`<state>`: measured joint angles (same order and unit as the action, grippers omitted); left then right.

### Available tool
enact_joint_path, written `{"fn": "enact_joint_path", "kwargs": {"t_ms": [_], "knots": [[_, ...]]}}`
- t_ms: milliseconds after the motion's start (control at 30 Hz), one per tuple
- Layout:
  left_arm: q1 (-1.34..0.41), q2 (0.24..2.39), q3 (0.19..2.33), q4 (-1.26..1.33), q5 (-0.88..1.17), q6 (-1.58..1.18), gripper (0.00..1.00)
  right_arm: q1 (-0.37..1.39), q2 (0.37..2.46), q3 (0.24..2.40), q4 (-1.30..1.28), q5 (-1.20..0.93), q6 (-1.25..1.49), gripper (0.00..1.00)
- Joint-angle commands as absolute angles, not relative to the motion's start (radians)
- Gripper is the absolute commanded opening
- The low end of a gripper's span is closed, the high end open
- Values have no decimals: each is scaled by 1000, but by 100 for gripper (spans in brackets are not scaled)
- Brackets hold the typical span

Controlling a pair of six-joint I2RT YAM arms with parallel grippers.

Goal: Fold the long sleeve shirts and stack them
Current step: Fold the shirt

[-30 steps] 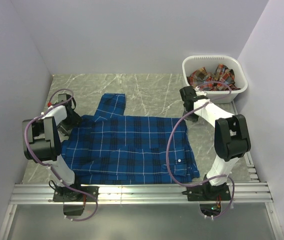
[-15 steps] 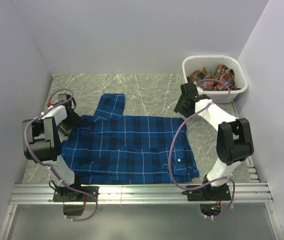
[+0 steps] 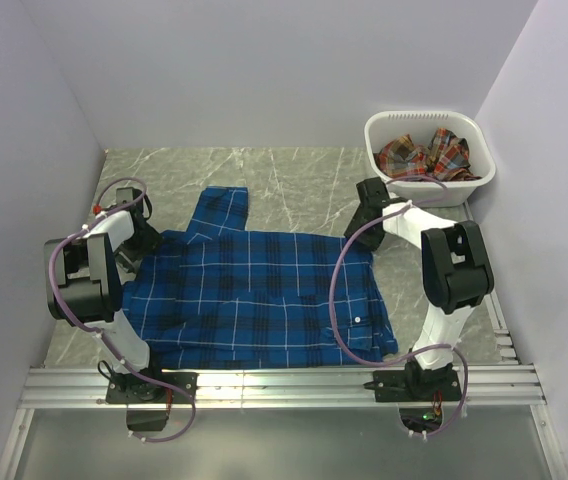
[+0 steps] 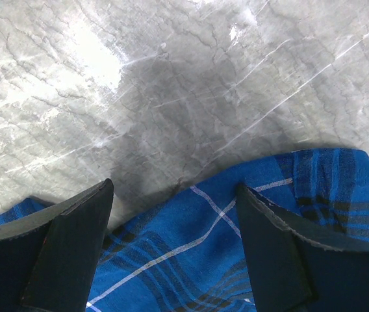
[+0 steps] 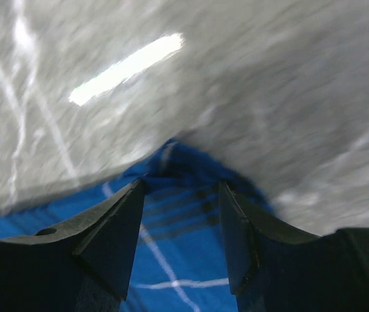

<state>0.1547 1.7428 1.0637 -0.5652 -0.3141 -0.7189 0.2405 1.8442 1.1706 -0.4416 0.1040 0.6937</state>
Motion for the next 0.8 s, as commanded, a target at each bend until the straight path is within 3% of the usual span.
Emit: {"fn": "enact_joint_path", "kwargs": {"t_ms": [0, 333, 367, 433, 600, 767], "knots": [[163, 1744, 1074, -609, -365, -719, 82, 207, 1833, 1184, -459, 213, 692, 57], [161, 1651, 1089, -627, -325, -761, 89, 209, 1764, 1244, -511, 245, 660, 60], [161, 1640, 1098, -638, -327, -770, 97, 210, 1766, 1252, -511, 244, 661, 60], [161, 1615, 1104, -641, -327, -787, 99, 213, 1779, 1258, -506, 233, 667, 62], [160, 1601, 1124, -652, -311, -821, 99, 238, 1828, 1282, -494, 222, 690, 71], [160, 1631, 1150, -660, -293, -836, 99, 258, 1890, 1322, -514, 225, 703, 71]]}}
